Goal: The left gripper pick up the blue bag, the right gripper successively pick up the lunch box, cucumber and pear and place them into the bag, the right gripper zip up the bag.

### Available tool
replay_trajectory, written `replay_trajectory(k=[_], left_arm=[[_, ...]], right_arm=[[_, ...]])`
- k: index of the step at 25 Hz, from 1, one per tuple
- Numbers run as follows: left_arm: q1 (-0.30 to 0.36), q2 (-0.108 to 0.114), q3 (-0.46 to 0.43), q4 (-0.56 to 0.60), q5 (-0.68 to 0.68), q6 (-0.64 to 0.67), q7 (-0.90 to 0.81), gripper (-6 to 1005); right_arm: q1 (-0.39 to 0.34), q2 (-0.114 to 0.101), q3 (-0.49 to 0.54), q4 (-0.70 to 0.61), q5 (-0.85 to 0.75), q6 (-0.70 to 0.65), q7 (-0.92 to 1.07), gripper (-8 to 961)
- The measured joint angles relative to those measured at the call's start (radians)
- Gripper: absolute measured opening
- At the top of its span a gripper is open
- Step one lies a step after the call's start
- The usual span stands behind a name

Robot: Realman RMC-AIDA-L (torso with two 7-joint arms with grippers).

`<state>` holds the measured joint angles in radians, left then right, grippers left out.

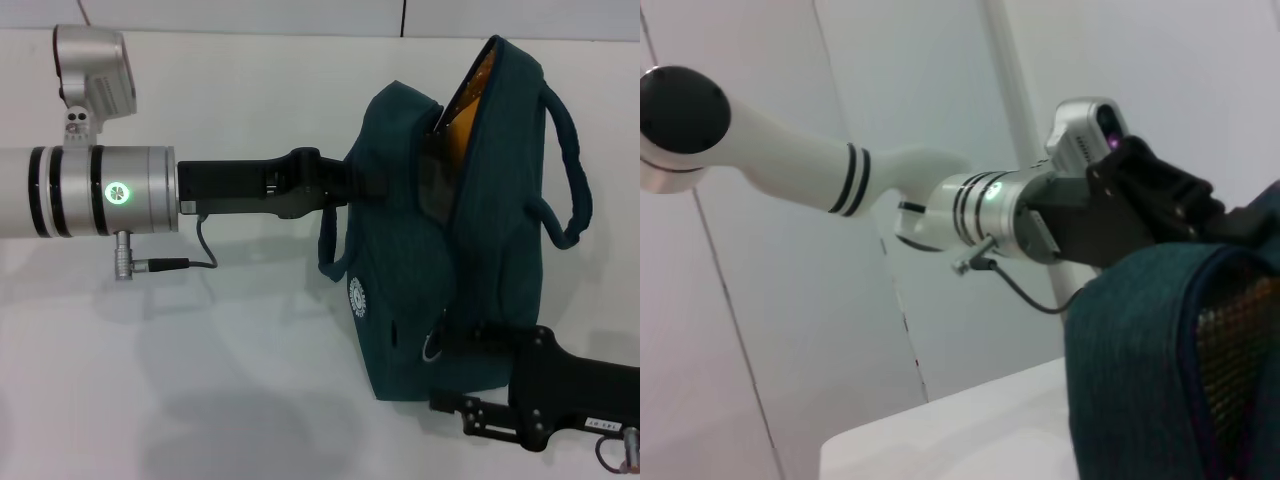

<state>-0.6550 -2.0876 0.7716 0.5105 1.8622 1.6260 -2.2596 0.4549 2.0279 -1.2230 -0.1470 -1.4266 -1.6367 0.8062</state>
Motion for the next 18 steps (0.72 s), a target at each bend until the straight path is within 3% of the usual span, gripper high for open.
replay_trajectory(k=[11, 18], left_arm=[[0.007, 0.000, 0.000, 0.000, -0.009, 0.000, 0.000, 38], [0.007, 0.000, 0.003, -0.013, -0.033, 0.016, 0.010, 37]], right_arm=[[-0.060, -0.005, 0.003, 0.021, 0.073, -0.001, 0.000, 636], [-0.035, -0.003, -0.005, 0.031, 0.085, 0.016, 0.036, 636]])
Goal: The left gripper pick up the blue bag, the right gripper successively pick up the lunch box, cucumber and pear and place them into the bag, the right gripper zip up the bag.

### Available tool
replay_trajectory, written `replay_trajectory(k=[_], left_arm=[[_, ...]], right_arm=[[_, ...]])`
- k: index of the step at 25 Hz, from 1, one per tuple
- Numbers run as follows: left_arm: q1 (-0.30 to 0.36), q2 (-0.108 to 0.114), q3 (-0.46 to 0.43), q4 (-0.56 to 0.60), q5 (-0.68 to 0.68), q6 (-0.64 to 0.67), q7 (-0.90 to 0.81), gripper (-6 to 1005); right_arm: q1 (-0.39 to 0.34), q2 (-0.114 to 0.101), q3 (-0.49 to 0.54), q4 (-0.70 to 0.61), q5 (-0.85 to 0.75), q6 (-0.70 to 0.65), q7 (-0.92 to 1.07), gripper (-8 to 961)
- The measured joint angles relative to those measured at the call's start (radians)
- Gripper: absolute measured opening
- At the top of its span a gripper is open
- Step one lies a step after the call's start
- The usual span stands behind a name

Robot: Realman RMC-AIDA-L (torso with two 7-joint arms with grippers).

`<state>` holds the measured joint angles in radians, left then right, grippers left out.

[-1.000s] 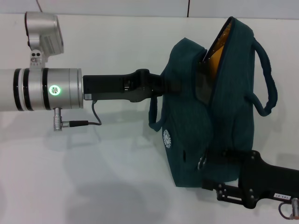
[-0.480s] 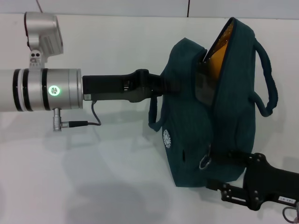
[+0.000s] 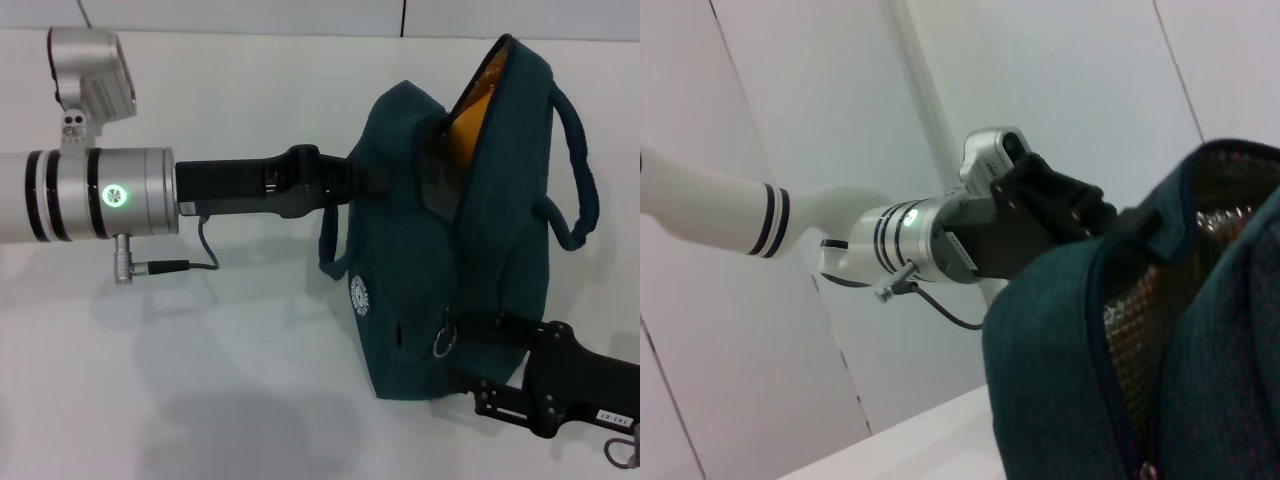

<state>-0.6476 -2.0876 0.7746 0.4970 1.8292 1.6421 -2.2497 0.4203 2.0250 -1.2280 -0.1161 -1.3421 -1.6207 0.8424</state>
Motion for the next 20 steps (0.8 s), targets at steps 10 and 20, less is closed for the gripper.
replay_trajectory(k=[10, 20], left_arm=[[0.001, 0.002, 0.000, -0.019, -0.016, 0.008, 0.019, 37], [-0.005, -0.001, 0.000, -0.022, -0.016, 0.008, 0.027, 37]], right_arm=[[-0.001, -0.001, 0.000, -0.003, 0.021, 0.002, 0.011, 635], [0.072, 0.003, -0.081, -0.011, 0.019, 0.007, 0.052, 635]])
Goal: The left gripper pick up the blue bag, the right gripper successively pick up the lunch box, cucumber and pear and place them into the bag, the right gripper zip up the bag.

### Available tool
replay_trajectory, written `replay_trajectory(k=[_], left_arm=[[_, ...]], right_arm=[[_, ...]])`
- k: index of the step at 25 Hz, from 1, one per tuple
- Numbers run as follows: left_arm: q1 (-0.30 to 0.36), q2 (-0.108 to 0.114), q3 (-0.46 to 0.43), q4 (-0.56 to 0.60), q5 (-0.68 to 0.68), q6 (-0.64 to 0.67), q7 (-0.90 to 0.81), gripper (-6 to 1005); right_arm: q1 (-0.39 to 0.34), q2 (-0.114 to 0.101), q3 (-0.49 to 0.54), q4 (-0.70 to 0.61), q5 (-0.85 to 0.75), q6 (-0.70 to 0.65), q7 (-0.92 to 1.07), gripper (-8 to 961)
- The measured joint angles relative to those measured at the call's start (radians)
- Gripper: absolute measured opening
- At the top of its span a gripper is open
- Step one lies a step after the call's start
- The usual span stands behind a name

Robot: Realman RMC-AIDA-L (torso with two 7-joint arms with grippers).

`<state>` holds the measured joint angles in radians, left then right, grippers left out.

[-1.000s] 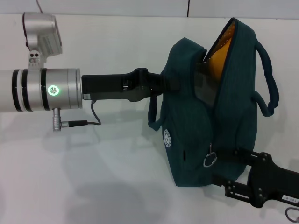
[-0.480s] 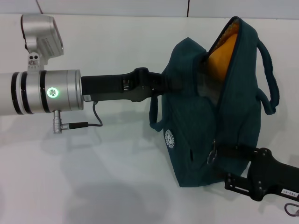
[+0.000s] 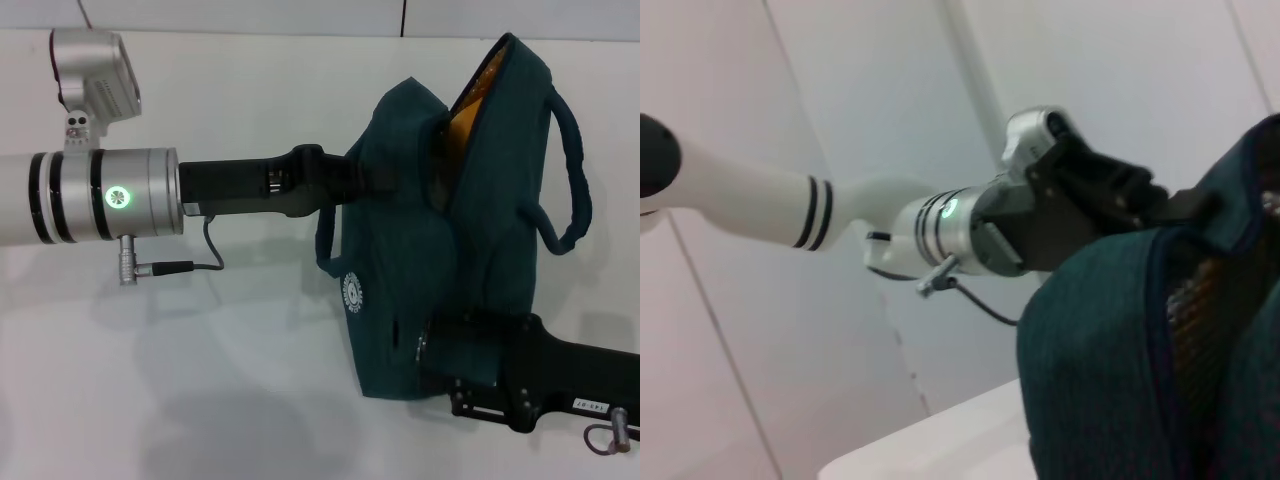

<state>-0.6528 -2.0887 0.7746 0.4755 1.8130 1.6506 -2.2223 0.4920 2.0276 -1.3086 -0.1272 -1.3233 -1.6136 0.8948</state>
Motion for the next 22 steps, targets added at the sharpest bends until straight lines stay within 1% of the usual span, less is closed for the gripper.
replay_trajectory(k=[3, 12, 18, 22], left_arm=[[0.000, 0.000, 0.000, 0.000, 0.000, 0.000, 0.001, 37], [0.002, 0.000, 0.000, 0.000, 0.000, -0.001, 0.004, 37], [0.005, 0.002, -0.005, 0.000, 0.000, -0.003, 0.005, 37], [0.003, 0.002, -0.006, 0.001, -0.001, -0.004, 0.006, 37]], right_arm=[[0.000, 0.000, -0.019, -0.004, 0.000, -0.010, -0.001, 635], [-0.016, 0.000, -0.017, -0.006, 0.017, 0.000, 0.006, 634], [-0.061, -0.003, -0.015, -0.019, 0.045, 0.004, 0.006, 634], [-0.065, -0.005, -0.018, -0.023, 0.046, 0.015, 0.008, 634]])
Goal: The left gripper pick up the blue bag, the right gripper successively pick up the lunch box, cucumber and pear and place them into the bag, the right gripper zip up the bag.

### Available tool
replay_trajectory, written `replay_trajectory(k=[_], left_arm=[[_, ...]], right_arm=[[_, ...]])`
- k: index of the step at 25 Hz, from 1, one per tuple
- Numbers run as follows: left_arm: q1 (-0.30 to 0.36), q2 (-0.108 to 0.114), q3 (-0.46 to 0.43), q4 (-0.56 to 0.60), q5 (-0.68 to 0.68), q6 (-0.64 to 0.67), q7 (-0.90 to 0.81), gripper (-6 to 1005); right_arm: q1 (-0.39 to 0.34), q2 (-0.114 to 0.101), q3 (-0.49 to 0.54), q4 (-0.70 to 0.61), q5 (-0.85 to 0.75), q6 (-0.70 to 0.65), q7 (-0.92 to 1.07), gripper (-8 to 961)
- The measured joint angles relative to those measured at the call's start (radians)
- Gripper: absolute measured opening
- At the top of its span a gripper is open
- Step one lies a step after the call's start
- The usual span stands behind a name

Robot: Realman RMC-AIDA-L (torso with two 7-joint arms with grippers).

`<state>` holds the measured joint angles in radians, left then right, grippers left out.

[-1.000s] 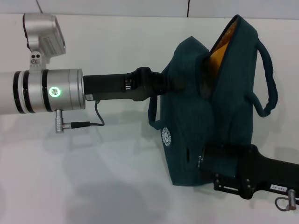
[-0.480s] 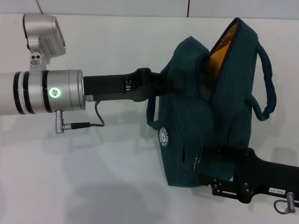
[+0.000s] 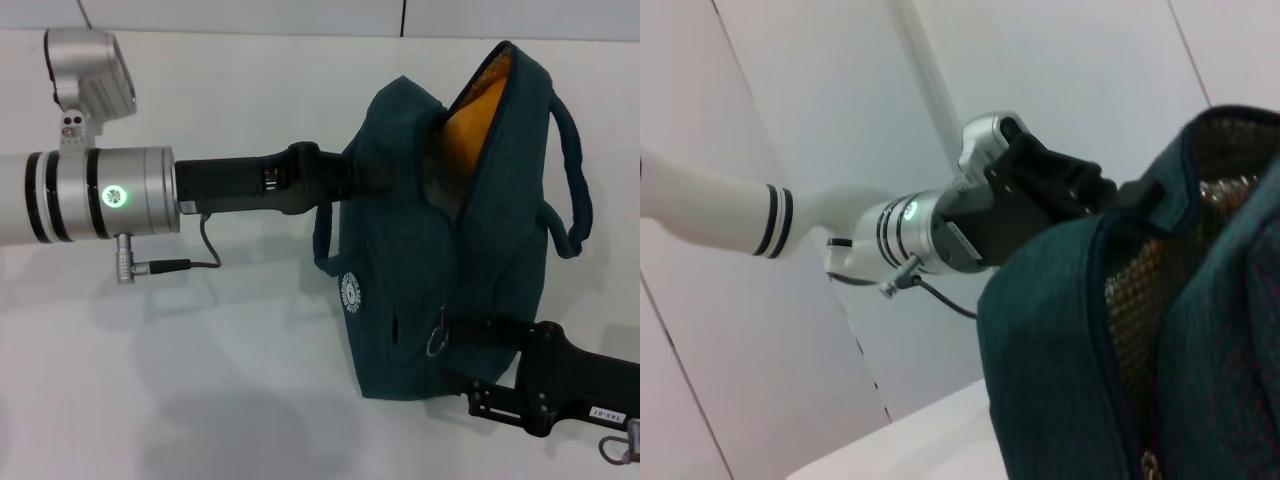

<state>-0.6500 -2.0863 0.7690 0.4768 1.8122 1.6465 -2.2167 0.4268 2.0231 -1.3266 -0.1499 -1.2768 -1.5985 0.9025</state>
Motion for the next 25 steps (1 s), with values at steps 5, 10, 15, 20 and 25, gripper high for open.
replay_trajectory(k=[5, 10, 15, 20, 25], left_arm=[[-0.004, 0.000, 0.003, 0.000, -0.001, -0.003, 0.000, 37], [-0.005, 0.000, 0.004, 0.000, -0.001, -0.004, 0.000, 37], [-0.005, 0.000, 0.004, 0.000, -0.001, -0.004, 0.000, 37], [-0.005, 0.001, 0.004, 0.005, -0.001, -0.004, 0.000, 37], [-0.005, 0.002, 0.003, 0.005, -0.001, -0.004, 0.000, 37]], right_arm=[[0.027, 0.004, -0.032, -0.007, -0.009, 0.005, 0.004, 633], [0.050, 0.005, -0.099, -0.026, -0.007, -0.013, 0.006, 633], [0.042, 0.005, -0.112, -0.035, -0.005, -0.031, 0.007, 633], [0.020, 0.004, -0.106, -0.035, 0.017, -0.029, 0.007, 632], [-0.028, -0.001, -0.105, -0.036, 0.063, -0.031, 0.013, 632]])
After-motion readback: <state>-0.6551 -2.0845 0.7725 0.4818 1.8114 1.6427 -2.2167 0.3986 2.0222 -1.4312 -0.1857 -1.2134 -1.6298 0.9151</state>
